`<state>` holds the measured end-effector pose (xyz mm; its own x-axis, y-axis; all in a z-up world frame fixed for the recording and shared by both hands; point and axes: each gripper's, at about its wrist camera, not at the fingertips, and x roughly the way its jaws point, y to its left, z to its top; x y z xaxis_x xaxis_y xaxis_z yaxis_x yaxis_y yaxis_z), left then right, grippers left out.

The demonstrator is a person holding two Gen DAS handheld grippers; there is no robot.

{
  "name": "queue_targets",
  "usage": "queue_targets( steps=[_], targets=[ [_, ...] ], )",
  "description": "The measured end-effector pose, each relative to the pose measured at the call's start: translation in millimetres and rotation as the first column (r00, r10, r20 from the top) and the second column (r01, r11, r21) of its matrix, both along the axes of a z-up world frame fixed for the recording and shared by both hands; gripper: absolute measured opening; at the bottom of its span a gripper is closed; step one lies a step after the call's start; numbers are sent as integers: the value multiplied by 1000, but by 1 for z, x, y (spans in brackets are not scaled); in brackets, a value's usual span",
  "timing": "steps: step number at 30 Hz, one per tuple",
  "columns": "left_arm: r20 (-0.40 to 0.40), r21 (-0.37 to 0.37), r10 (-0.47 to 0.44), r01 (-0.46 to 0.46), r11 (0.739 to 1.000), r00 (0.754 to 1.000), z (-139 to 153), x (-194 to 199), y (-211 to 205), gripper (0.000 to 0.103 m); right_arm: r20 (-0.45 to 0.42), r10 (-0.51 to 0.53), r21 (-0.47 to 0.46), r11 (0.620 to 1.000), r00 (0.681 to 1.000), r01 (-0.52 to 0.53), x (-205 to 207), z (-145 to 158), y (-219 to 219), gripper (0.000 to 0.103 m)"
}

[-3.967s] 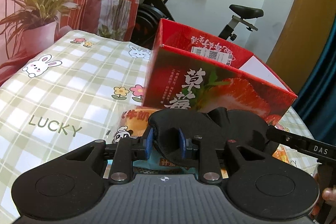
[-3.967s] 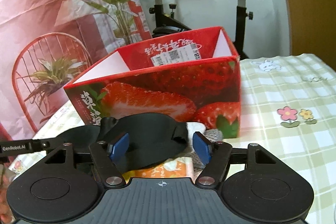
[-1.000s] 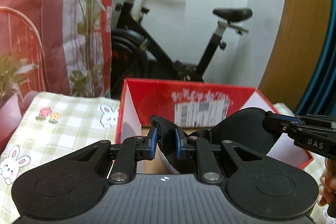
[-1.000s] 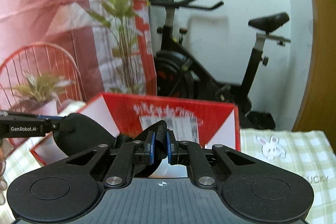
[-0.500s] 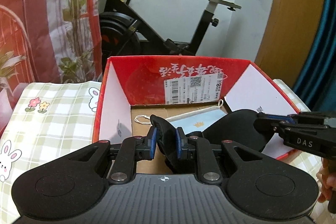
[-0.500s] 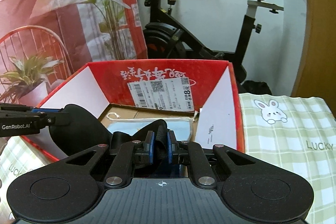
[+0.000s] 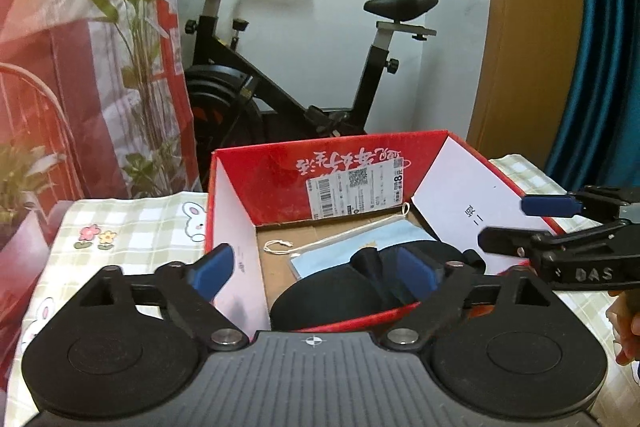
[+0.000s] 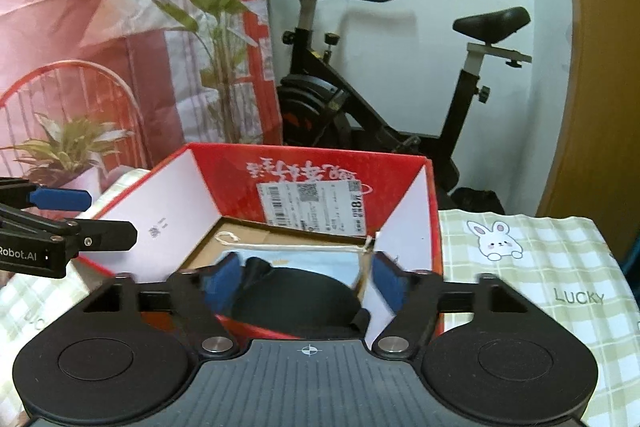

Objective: Organize soft objects
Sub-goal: 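Carry the black eye mask over the red box and open both tools, then withdraw both tools from the box toward the remaining items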

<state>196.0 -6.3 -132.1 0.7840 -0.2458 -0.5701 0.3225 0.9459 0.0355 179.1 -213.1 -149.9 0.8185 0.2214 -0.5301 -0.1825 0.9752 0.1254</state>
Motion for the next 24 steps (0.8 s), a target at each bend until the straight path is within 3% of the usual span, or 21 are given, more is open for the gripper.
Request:
queue_targets(
  steps=[1, 4, 17, 24],
  targets=[
    [3, 1, 3, -3, 1000, 1000, 2, -4, 1, 97, 4, 7, 2, 1000, 1000, -8, -5, 2, 1, 92],
    [6, -9, 7, -7, 1000, 1000, 6, -15, 4, 100, 19, 19, -10, 1000, 1000, -18, -17, 7, 5, 103],
    [21, -48, 23, -22, 999, 1000, 7, -61, 22, 103, 69, -11, -20, 1000, 998, 12, -58, 17, 17, 103],
    [17, -51, 26, -25, 998, 1000, -3, -82, 30, 103, 63, -20, 27, 999, 998, 19, -78, 8, 19, 103]
  ],
)
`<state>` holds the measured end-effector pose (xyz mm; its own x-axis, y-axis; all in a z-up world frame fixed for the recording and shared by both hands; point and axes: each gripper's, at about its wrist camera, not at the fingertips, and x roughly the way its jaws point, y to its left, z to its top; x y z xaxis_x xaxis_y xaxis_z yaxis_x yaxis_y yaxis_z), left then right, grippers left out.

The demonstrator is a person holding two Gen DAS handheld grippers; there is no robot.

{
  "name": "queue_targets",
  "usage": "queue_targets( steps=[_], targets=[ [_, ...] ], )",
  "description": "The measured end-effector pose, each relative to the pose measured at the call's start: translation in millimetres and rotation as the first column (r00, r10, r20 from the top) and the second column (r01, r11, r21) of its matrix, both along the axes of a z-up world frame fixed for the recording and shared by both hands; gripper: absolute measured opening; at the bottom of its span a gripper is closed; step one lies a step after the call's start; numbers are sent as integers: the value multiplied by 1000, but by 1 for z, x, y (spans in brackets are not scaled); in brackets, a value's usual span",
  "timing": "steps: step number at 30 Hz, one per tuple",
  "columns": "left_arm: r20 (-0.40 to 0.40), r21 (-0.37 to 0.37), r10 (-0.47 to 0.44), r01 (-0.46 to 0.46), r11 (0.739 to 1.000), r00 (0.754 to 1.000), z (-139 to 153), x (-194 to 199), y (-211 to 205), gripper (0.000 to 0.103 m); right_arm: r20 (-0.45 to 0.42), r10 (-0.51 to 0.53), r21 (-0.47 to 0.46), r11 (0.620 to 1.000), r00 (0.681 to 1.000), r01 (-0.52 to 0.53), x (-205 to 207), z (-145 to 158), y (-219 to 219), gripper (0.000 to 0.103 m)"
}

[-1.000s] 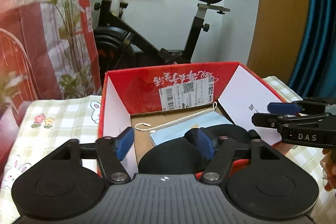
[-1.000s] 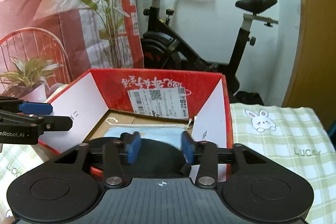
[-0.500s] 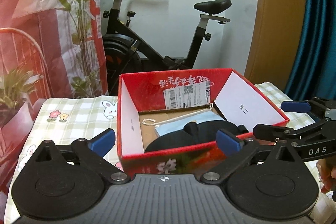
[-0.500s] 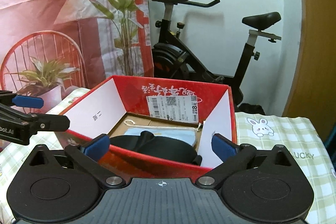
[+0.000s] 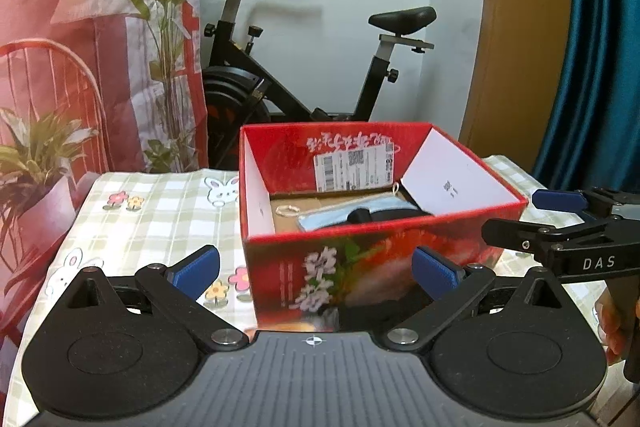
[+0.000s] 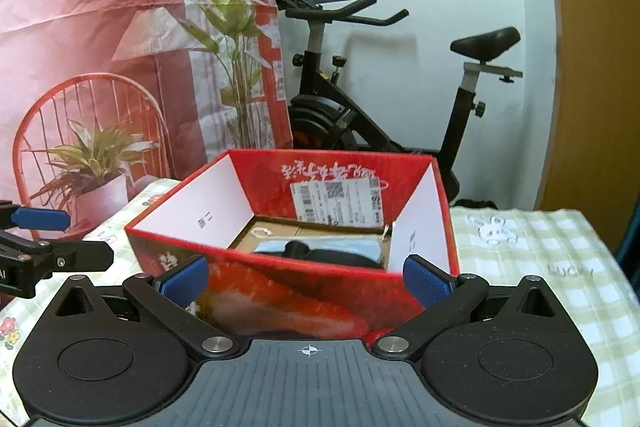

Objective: Organize soft objects
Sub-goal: 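Withdraw both tools from the box toward the remaining items, then close the left tool on the wrapped bread snack beside the box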

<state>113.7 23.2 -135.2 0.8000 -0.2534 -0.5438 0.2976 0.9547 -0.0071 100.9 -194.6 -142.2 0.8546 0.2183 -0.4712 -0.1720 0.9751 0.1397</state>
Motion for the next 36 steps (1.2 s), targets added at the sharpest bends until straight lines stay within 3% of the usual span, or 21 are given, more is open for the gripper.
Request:
queue_targets(
  steps=[24, 36],
  targets=[
    [-80, 9, 103, -103, 995, 991, -41, -14, 71, 101, -106, -21, -9, 1000, 994, 20, -25, -58, 17, 103],
    [-164, -75, 72, -85, 994, 984, -59, -9, 80, 91, -125, 52, 19, 999, 991, -50, -23, -61, 26, 95]
  ],
)
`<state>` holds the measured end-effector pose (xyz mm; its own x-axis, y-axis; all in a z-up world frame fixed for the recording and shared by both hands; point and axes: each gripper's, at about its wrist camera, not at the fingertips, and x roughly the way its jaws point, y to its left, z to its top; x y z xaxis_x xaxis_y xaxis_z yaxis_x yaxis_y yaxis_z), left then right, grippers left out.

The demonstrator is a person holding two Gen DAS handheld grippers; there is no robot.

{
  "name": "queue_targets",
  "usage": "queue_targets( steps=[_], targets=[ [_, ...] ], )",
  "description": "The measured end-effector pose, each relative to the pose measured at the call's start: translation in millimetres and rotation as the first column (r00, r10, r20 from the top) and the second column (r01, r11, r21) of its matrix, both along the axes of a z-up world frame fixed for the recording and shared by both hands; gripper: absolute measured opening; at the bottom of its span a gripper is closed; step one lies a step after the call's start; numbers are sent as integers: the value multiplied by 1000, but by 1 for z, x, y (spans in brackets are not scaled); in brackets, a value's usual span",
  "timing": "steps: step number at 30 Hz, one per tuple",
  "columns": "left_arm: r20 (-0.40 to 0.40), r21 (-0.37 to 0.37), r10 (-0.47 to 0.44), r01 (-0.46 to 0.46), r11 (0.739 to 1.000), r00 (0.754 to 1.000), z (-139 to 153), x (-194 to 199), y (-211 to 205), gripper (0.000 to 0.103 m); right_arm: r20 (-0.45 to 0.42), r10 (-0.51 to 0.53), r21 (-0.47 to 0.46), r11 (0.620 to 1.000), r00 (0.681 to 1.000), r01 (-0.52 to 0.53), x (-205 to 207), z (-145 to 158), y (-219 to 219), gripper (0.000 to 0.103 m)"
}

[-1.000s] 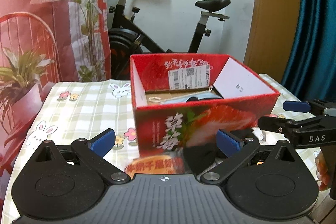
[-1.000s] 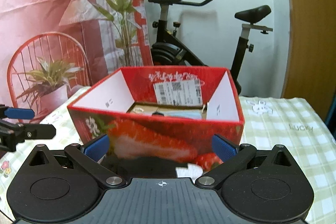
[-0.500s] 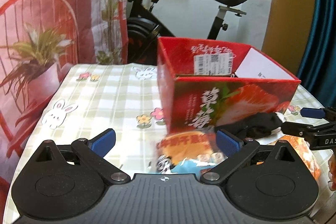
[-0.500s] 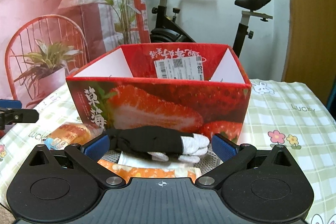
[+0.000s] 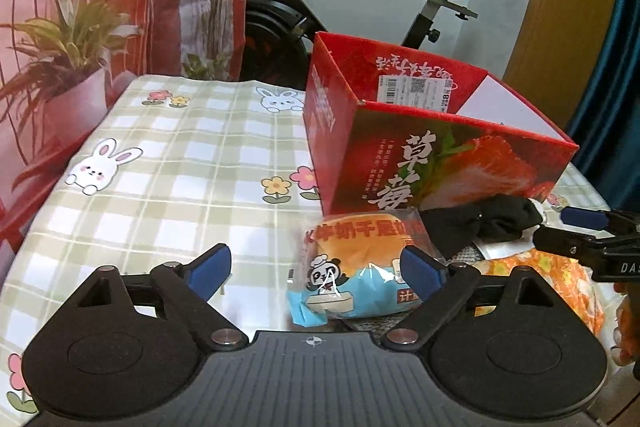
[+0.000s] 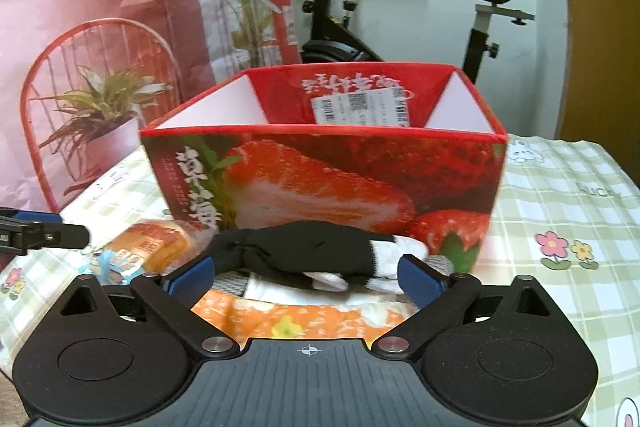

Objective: Organize soft objects
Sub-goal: 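Close the left tool on the wrapped bread snack beside the box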

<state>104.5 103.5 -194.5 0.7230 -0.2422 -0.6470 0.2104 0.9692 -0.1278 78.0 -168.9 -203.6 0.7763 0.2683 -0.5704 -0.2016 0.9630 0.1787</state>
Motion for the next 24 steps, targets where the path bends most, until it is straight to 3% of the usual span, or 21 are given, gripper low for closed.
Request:
queue_targets(
  steps=[5, 7, 15, 24],
  targets=[
    [-53, -59, 16, -19, 998, 998, -4, 12, 9, 85, 15, 92, -33, 995, 996, -92, 2, 8, 23, 93],
    [-81, -83, 20, -27, 996, 996, -6, 17, 13, 84, -1, 137, -53, 989, 991, -137, 5, 8, 36, 87],
    [-149, -141, -12, -9, 990, 989, -18, 33, 16, 84, -20, 301, -130, 945, 954, -301, 13, 5, 91, 83],
    [-196, -238, -52, 4, 971, 979, -38, 46, 16, 80, -87, 382, -174, 904, 920, -391, 27, -13, 129, 77]
  ],
)
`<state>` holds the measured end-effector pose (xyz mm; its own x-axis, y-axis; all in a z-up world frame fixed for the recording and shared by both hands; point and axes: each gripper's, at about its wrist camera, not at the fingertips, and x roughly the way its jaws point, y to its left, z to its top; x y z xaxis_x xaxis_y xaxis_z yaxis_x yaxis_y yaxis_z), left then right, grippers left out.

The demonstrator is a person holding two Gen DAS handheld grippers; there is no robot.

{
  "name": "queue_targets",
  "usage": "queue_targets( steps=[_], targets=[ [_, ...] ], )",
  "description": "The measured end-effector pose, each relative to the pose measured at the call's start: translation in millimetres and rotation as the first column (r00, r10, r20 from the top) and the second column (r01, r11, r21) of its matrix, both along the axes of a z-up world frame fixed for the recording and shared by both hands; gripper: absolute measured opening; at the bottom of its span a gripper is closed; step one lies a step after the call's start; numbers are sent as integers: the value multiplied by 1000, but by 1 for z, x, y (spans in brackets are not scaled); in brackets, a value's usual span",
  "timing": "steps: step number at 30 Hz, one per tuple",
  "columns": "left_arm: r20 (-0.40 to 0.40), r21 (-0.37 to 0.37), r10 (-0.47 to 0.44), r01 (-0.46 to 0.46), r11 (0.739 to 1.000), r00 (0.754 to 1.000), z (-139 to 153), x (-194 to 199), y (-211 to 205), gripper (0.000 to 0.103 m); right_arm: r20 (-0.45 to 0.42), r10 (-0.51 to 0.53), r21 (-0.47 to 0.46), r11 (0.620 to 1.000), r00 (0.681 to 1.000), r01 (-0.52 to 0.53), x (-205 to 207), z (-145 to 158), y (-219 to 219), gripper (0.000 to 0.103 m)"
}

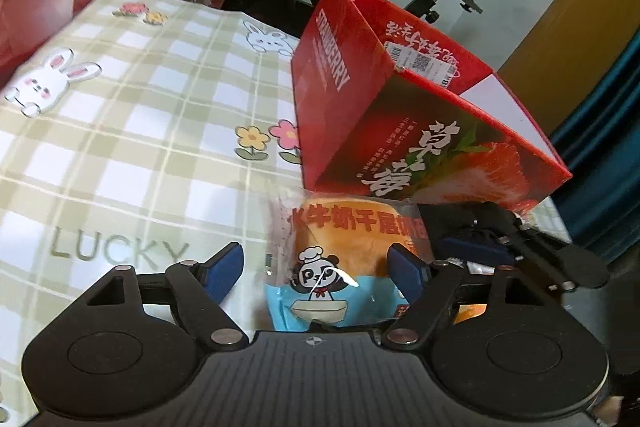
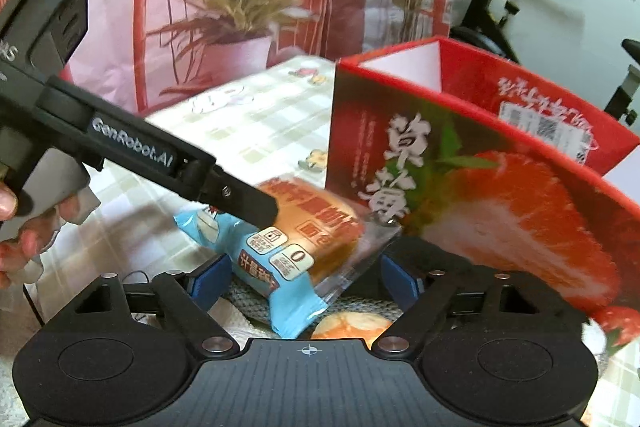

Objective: Organize soft objects
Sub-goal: 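Close the left tool on the wrapped bread snack beside the box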

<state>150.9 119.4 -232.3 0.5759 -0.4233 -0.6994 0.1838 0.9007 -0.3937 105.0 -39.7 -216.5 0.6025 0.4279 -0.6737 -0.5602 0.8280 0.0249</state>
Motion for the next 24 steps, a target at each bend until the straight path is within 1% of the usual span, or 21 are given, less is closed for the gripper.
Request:
queue_targets(
  steps=[1, 3, 4, 6, 7, 10, 11, 13, 16, 21, 24],
  targets=[
    [0, -11, -5, 5, 1000, 1000, -1, 1, 0, 79, -9, 1, -2, 1000, 1000, -1, 1, -2, 1, 76],
    [3, -28, -17, 18, 999, 1000, -3, 2, -2, 74, -18, 5, 2, 1000, 1000, -5, 3, -5, 2, 75],
    [3, -37, -24, 24, 999, 1000, -3, 3, -2, 74, -22, 6, 3, 1000, 1000, -6, 5, -6, 2, 75],
    [7, -34, -28, 28, 999, 1000, -3, 3, -4, 72, -29, 8, 9, 1000, 1000, -8, 7, -8, 2, 74],
    [10, -36, -30, 31, 999, 999, -3, 3, -4, 71, -34, 9, 14, 1000, 999, -8, 8, -8, 2, 71],
    [34, -33, -48, 50, 998, 998, 3, -2, -6, 61, -41, 11, 31, 999, 999, -10, 10, -8, 0, 65],
    [40, -35, -64, 66, 997, 997, 5, -3, -7, 54, -42, 11, 36, 999, 999, -10, 10, -7, -1, 64],
    [53, -13, -87, 88, 996, 995, 11, -5, -11, 54, -45, 9, 50, 999, 999, -7, 11, -5, -3, 60],
    [62, 15, -107, 106, 994, 992, 15, -7, -18, 54, -43, 14, 57, 998, 999, -12, 9, -4, -4, 58],
    [44, -20, -86, 87, 996, 995, 8, -6, -14, 54, -34, 16, 46, 999, 999, -14, 6, -6, -5, 58],
    [61, -6, -91, 92, 996, 994, 14, -12, -17, 54, -32, 15, 60, 998, 999, -13, 3, -4, -6, 57]
  ],
)
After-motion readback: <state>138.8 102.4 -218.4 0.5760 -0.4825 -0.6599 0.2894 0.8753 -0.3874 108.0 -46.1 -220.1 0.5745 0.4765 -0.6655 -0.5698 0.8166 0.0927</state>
